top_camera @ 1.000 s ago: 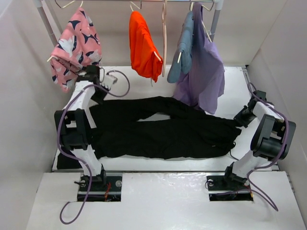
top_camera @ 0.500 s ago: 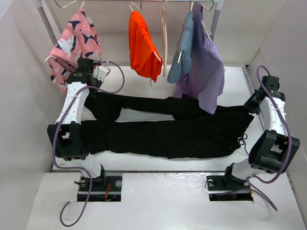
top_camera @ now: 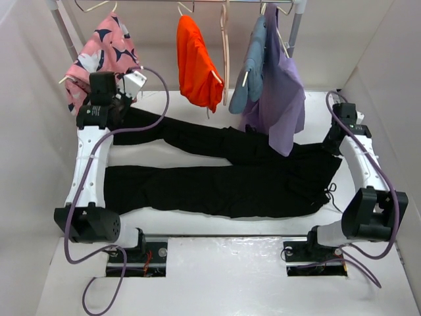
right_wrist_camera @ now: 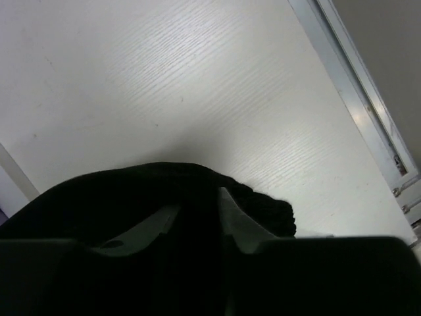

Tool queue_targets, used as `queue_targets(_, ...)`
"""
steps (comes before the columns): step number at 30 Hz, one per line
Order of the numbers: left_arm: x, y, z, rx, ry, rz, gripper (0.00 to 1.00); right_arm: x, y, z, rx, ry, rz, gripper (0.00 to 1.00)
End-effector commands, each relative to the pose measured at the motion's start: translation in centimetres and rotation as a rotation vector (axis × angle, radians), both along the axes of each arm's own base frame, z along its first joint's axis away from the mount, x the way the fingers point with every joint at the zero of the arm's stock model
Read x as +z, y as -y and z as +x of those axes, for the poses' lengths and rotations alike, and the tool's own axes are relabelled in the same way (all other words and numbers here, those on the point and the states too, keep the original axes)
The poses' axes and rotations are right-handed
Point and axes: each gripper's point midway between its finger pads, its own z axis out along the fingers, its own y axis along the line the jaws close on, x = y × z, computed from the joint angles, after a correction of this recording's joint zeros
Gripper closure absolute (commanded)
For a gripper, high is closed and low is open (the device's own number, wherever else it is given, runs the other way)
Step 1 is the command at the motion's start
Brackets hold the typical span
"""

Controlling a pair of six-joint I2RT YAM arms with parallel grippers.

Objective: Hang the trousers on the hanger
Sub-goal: Fold the trousers at the center of the board.

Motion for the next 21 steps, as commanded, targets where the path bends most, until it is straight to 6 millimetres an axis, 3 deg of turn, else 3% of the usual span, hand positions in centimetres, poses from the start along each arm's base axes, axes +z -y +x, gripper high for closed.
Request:
queue_targets(1, -4.0, -2.3, -1.1, 0.064, -0.106, 0.104, 1.00, 1.0, -0.3, -1.2, 0.004, 0.004, -0.090, 0.68)
queue_targets(2, -5.3, -2.9, -1.4, 0.083, -0.128, 0.111, 1.00, -0.1, -0.6, -1.7, 0.014, -0.021, -0.073, 0.36)
queue_targets(3, -5.9, -3.4, -1.6, 0.107, -0.138, 0.096, 1.00, -0.2, -0.8, -1.9, 0.013, -0.018, -0.060, 0.21)
queue_targets(6, -6.3, -4.1, -1.5, 0.154, -0.141, 0.083, 1.00, -0.3, 0.1, -1.9, -0.040, 0.029, 0.050, 0.01)
queue_targets(8, -6.7, -4.4, -1.5, 0.180, -0.156, 0.082, 1.00, 0.2, 0.9, -1.2, -0.066, 0.093, 0.143, 0.01)
queue_targets(9, -6.3, -4.4, -1.4, 0.180, -0.147, 0.082, 1.00, 1.0, 2.8, -1.4, -0.120, 0.124, 0.154, 0.01)
queue_targets(12, -7.0, -3.9, -1.3, 0.166, -0.165, 0.060, 1.00, 0.4, 4.4, -0.3, -0.157, 0.133, 0.190, 0.00)
queue_targets(14, -7.1, -3.6, -1.2, 0.151, -0.165, 0.048, 1.00, -1.7, 4.4, 0.6, -0.150, 0.091, 0.247, 0.00)
queue_targets(16, -7.1, -3.4, -1.1, 0.141, -0.165, 0.040, 1.00, -2.6, 3.3, 2.8, -0.075, 0.139, 0.357, 0.00)
queue_targets(17, -7.6, -3.4, -0.9, 0.141, -0.177, 0.040, 1.00, -4.1, 2.9, 3.7, -0.046, 0.116, 0.400, 0.00)
queue_targets(21, -8.1, -3.3, -0.8, 0.133, -0.208, 0.035, 1.00, -6.1, 2.6, 6.6, 0.025, 0.105, 0.474, 0.00)
